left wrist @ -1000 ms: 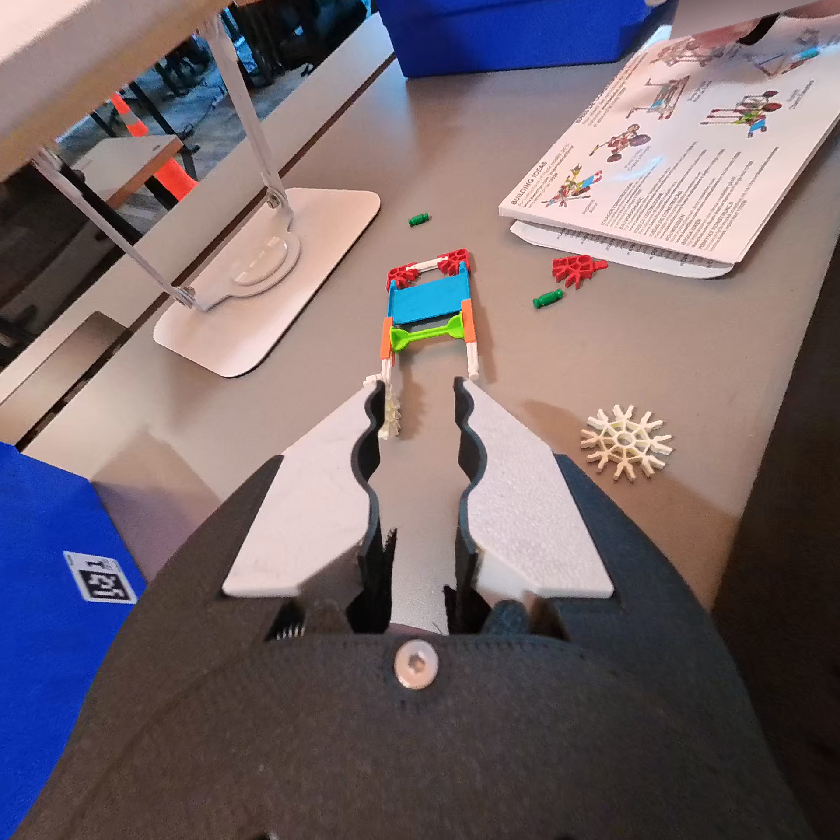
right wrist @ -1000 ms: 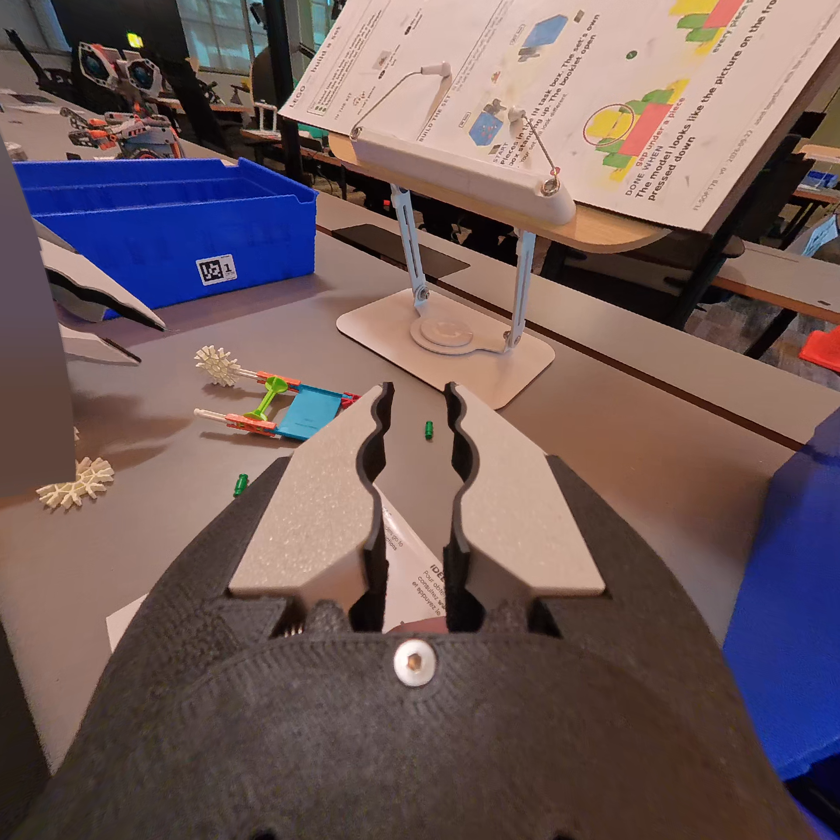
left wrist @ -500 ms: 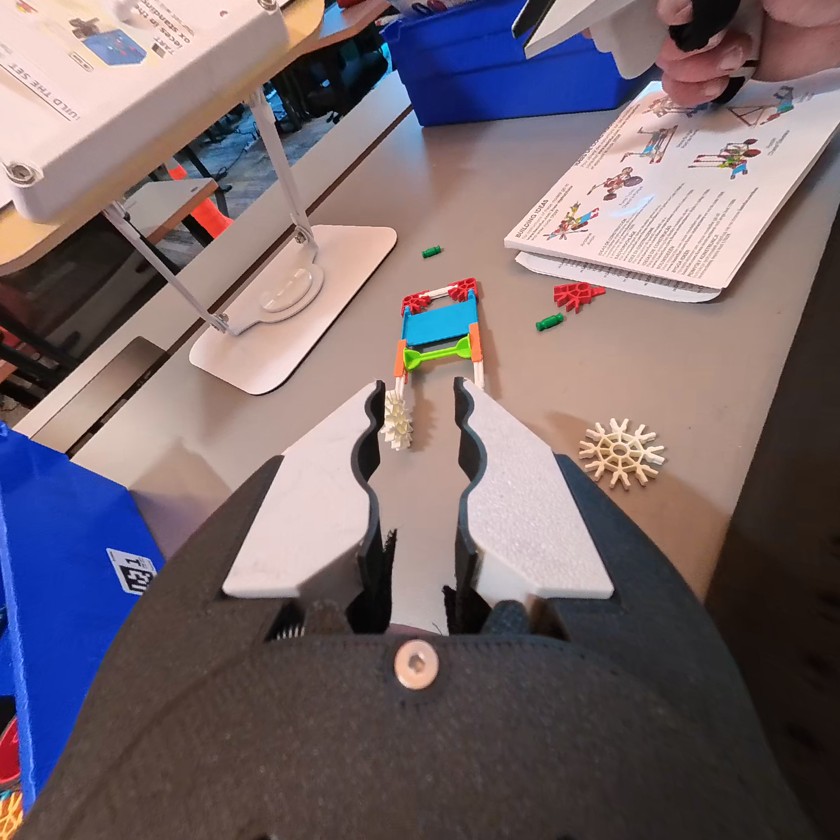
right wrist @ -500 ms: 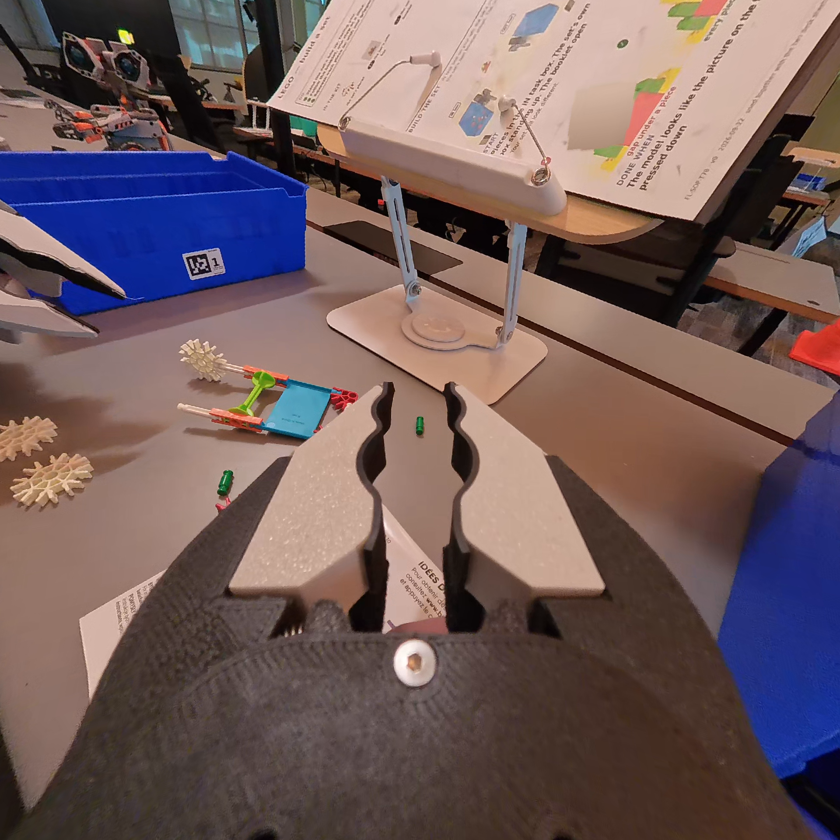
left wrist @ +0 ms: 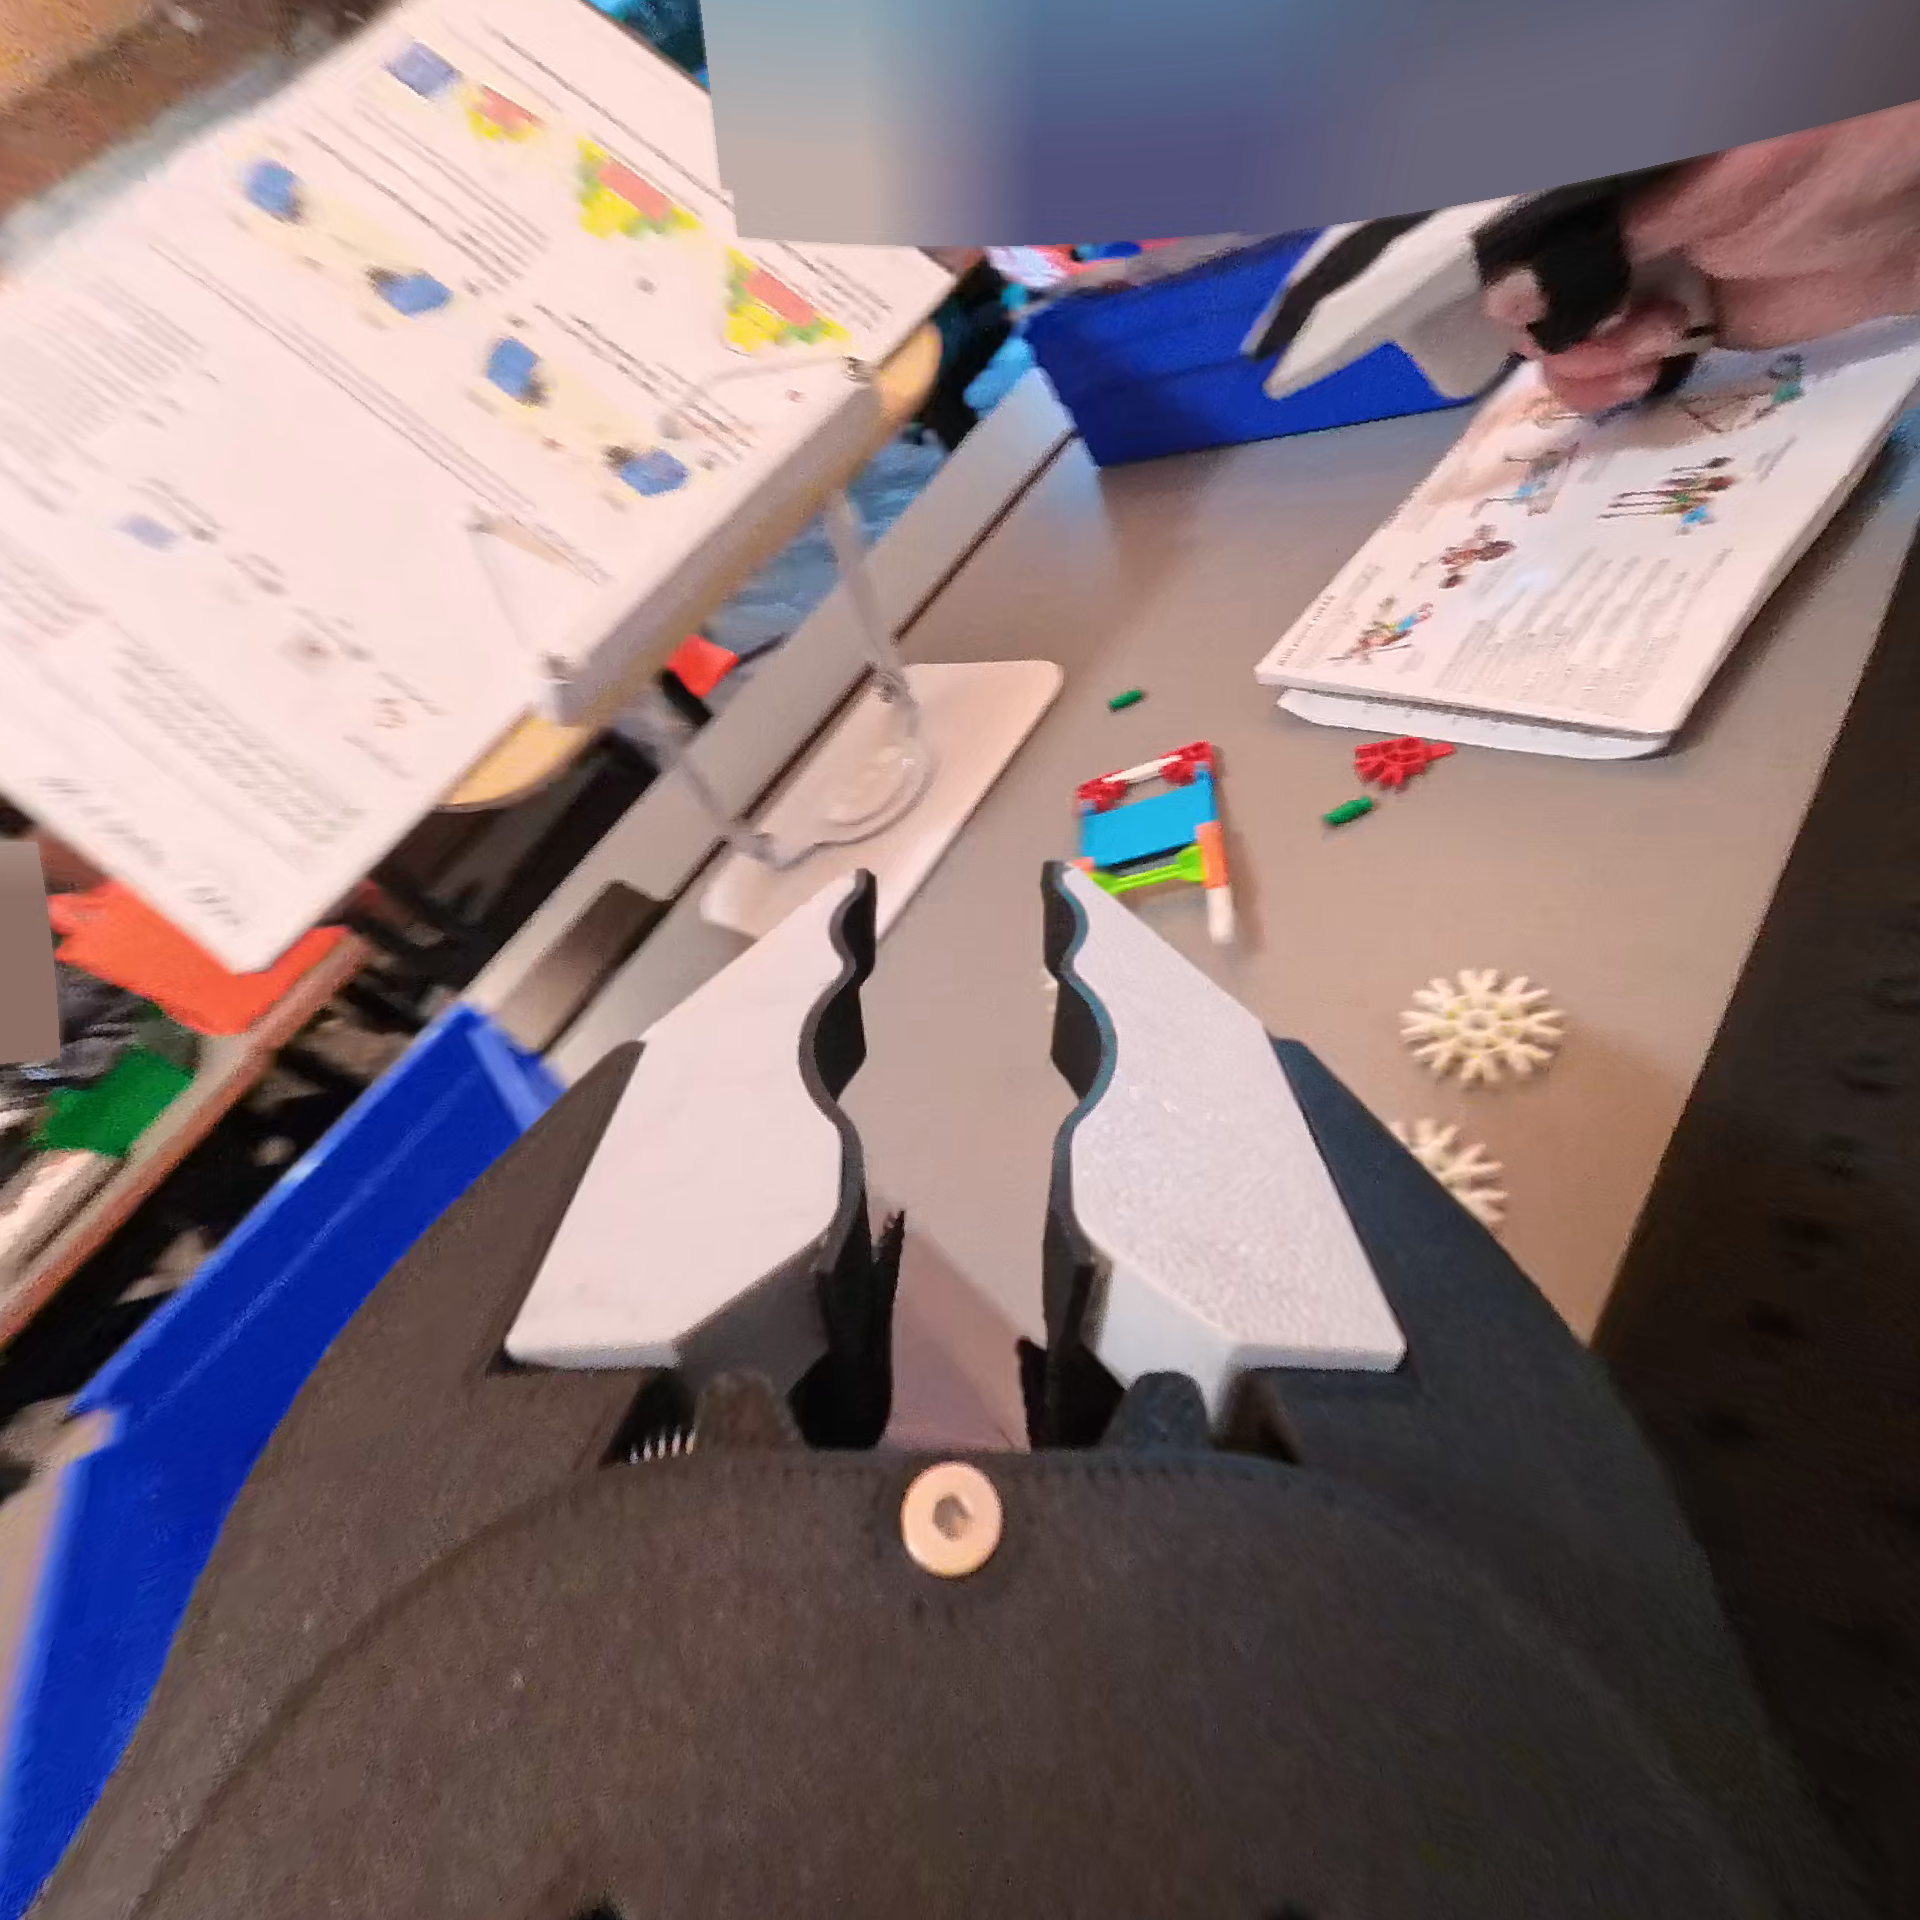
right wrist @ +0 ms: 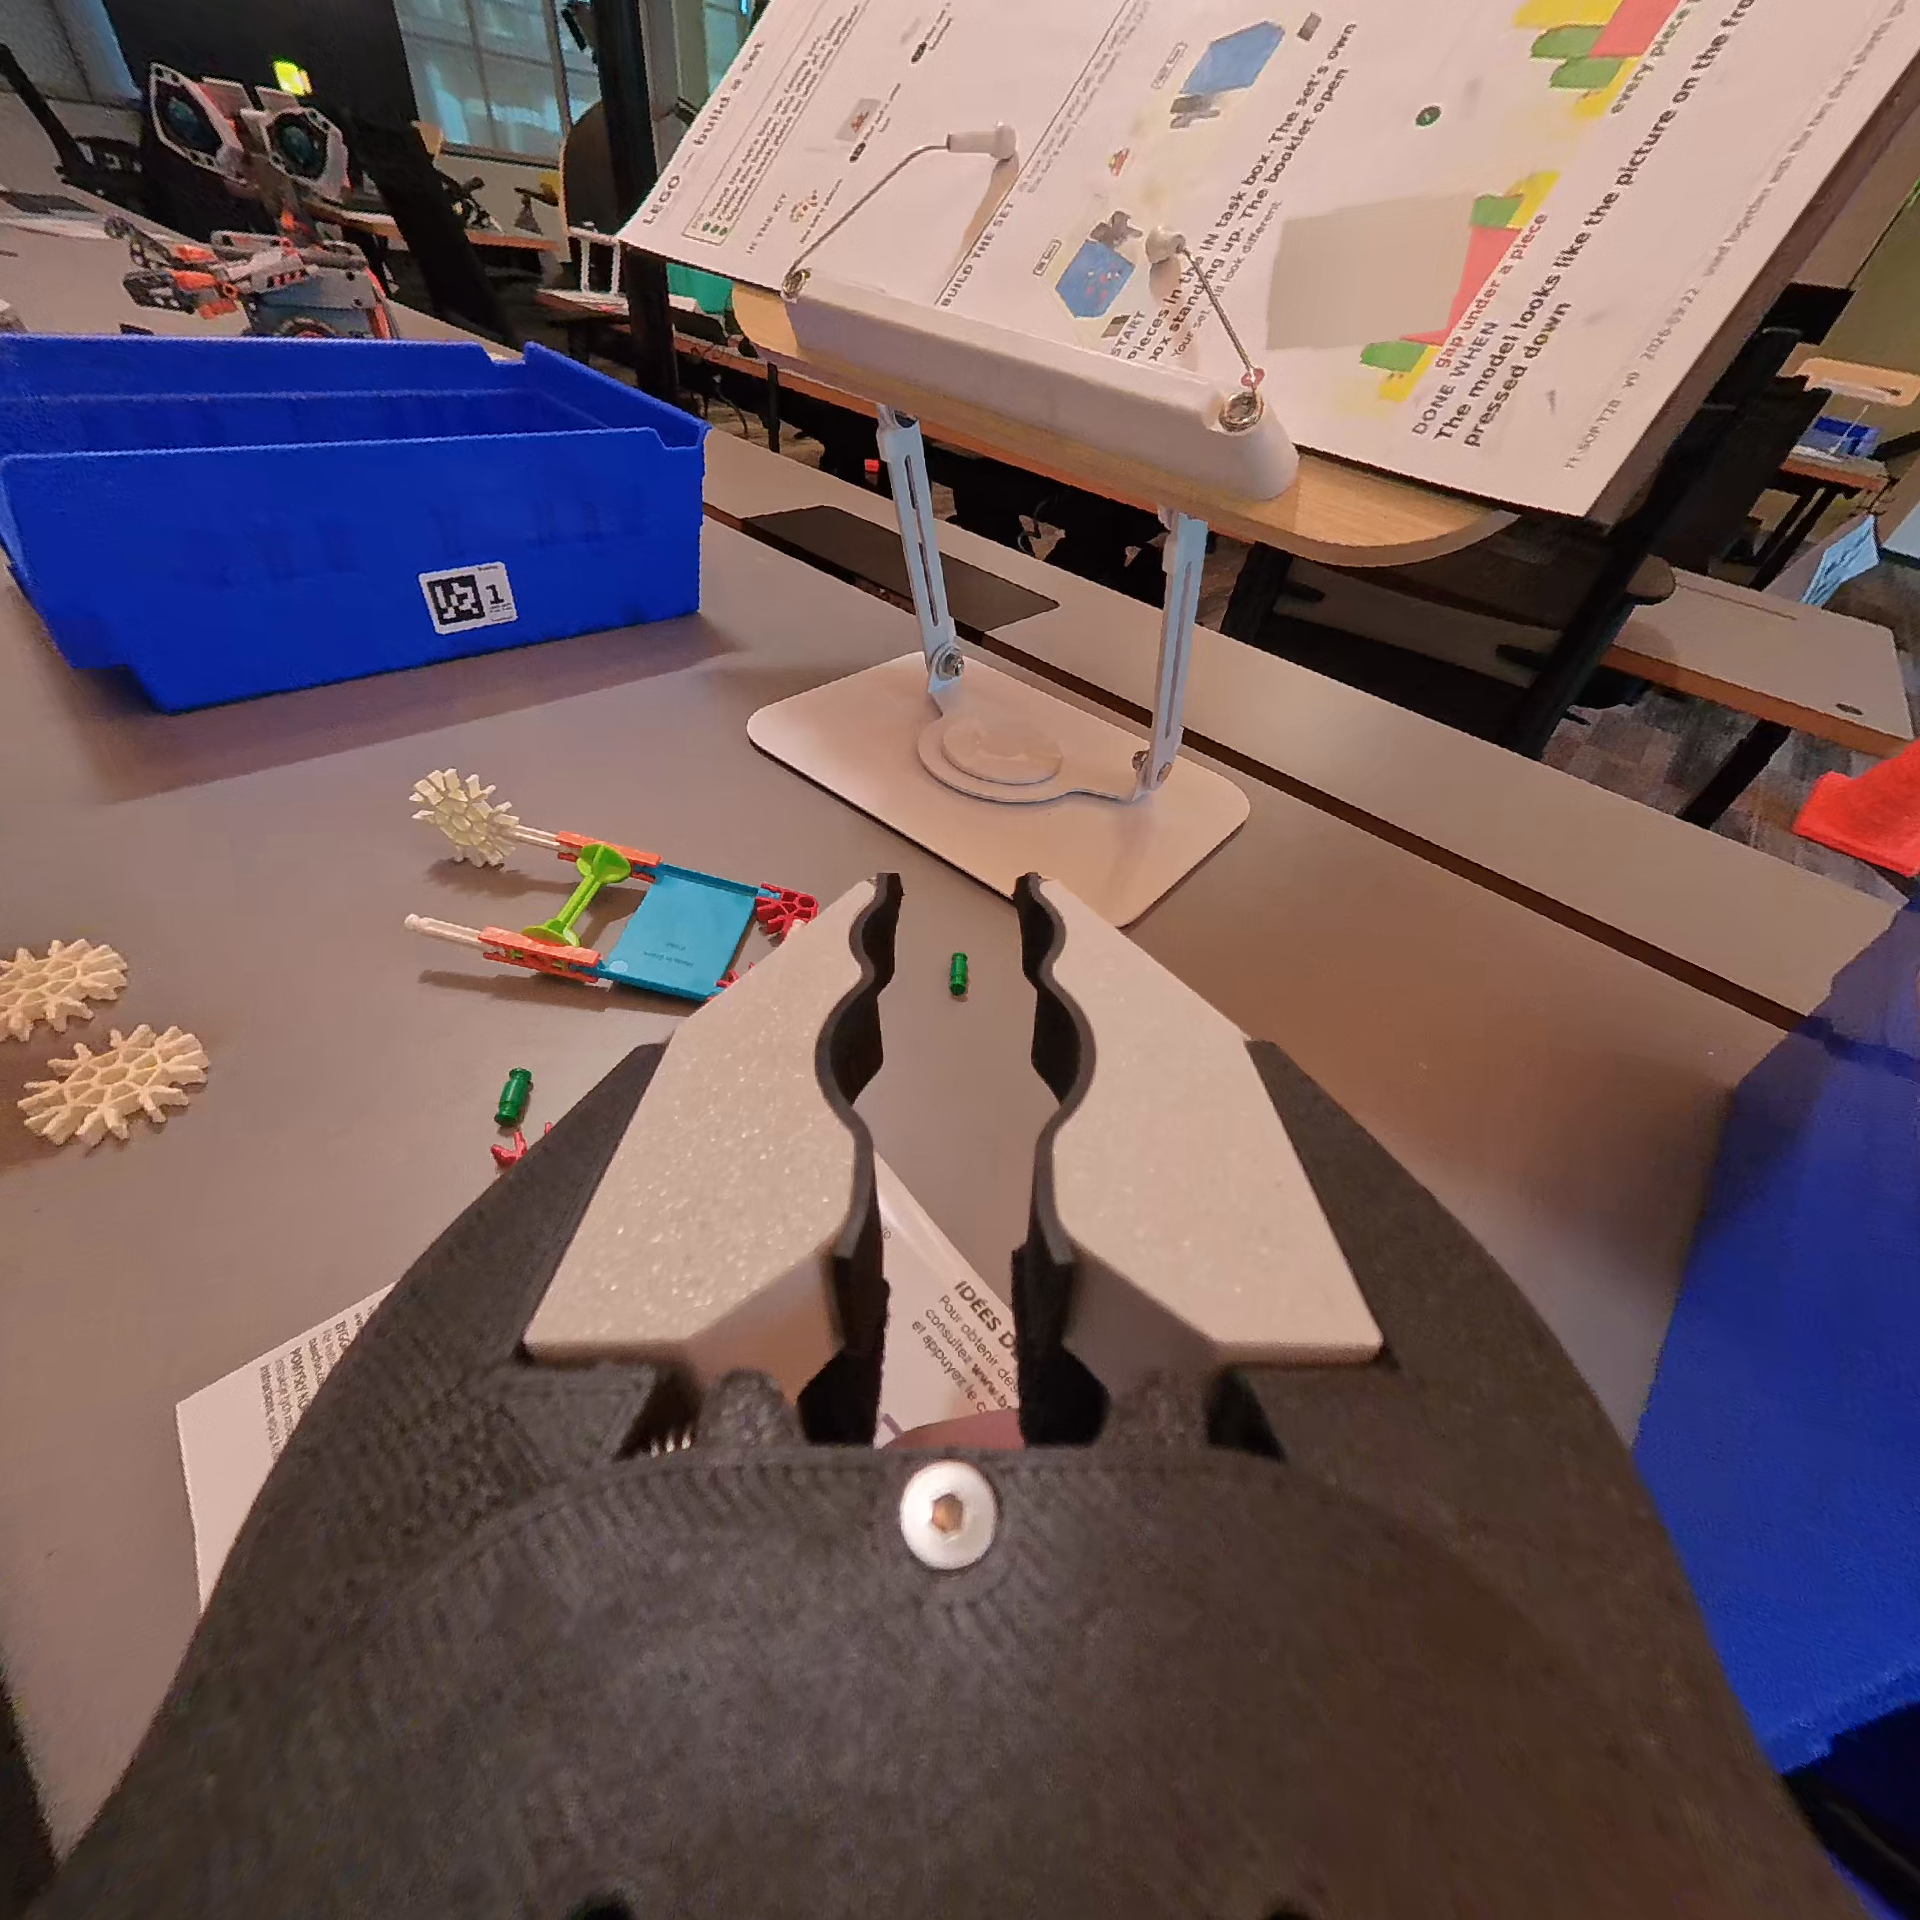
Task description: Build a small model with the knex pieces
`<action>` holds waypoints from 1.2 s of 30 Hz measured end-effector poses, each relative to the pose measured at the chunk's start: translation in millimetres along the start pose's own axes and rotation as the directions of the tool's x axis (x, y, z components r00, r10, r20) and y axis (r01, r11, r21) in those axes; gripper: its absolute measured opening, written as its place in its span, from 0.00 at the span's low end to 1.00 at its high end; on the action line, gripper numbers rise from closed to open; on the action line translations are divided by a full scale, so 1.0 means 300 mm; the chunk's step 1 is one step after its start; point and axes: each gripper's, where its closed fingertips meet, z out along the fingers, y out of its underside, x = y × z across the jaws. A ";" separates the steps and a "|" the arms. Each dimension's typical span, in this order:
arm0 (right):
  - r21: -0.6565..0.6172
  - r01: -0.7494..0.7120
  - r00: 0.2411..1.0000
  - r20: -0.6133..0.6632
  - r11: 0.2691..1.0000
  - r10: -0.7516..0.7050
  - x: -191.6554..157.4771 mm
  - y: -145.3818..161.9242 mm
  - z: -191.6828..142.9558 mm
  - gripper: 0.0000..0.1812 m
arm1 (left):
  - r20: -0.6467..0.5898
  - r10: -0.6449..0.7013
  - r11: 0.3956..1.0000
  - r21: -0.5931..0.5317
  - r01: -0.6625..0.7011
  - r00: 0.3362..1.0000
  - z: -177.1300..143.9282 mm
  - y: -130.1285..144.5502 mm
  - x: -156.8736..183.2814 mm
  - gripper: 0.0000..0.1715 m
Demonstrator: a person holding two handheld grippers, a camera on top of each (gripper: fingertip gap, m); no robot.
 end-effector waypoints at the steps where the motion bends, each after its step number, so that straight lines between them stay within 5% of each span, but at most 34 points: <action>1: -0.003 0.003 1.000 0.004 1.000 -0.003 -0.005 0.002 0.002 0.12 | 0.053 0.020 1.000 -0.010 -0.019 0.998 -0.042 -0.008 -0.057 0.18; 5: -0.018 0.022 1.000 0.018 1.000 -0.021 -0.022 0.010 0.011 0.12 | 0.217 0.019 0.990 -0.137 0.011 0.976 -0.204 0.031 -0.310 0.16; 9: -0.026 0.025 1.000 0.017 0.999 -0.025 -0.024 0.016 0.014 0.12 | 0.205 0.017 0.938 -0.342 0.056 0.979 -0.263 0.178 -0.465 0.15; 16: -0.031 0.028 1.000 0.010 0.999 -0.028 -0.019 0.019 0.013 0.12 | -0.129 0.030 0.661 -0.741 -0.116 0.991 -0.174 0.600 -0.475 0.17; 25: -0.021 0.041 0.999 0.023 0.999 -0.040 -0.029 0.010 0.008 0.12 | -0.320 0.023 0.487 -0.824 -0.290 0.947 -0.119 0.826 -0.509 0.21; 36: -0.044 0.016 1.000 -0.002 0.999 -0.016 0.002 0.038 0.014 0.12 | -0.381 -0.046 0.647 -0.716 -0.264 0.923 0.042 0.711 -0.569 0.19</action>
